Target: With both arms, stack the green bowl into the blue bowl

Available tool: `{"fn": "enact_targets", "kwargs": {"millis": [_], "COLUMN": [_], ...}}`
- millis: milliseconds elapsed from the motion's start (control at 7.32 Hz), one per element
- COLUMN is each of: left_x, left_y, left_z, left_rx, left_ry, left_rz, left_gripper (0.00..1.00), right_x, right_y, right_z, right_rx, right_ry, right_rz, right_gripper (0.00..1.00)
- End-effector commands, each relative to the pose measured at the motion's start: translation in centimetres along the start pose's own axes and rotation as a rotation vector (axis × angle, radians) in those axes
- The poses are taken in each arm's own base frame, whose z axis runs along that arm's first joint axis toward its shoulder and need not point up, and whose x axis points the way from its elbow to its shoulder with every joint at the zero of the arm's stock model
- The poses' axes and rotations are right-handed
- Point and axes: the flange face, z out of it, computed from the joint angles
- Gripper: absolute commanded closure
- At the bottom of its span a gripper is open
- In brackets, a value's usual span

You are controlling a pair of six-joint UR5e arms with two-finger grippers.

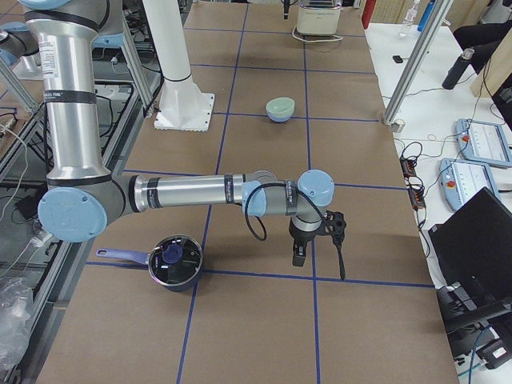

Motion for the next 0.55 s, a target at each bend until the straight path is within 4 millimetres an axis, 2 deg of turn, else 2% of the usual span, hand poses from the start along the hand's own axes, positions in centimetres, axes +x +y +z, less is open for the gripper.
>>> {"fn": "enact_targets", "kwargs": {"millis": [0, 410], "left_x": [-0.03, 0.04], "left_y": [-0.07, -0.02], "left_z": [-0.06, -0.12], "left_rx": [0.002, 0.002], "left_ry": [-0.001, 0.001], "left_rz": [-0.002, -0.001], "left_gripper": [0.02, 0.02], "right_x": [0.22, 0.21], "right_y": [0.18, 0.26], "right_z": [0.14, 0.19], "right_rx": [-0.002, -0.005], "right_ry": [0.000, -0.007], "right_rz": [0.003, 0.004], "right_gripper": [0.00, 0.00]}}
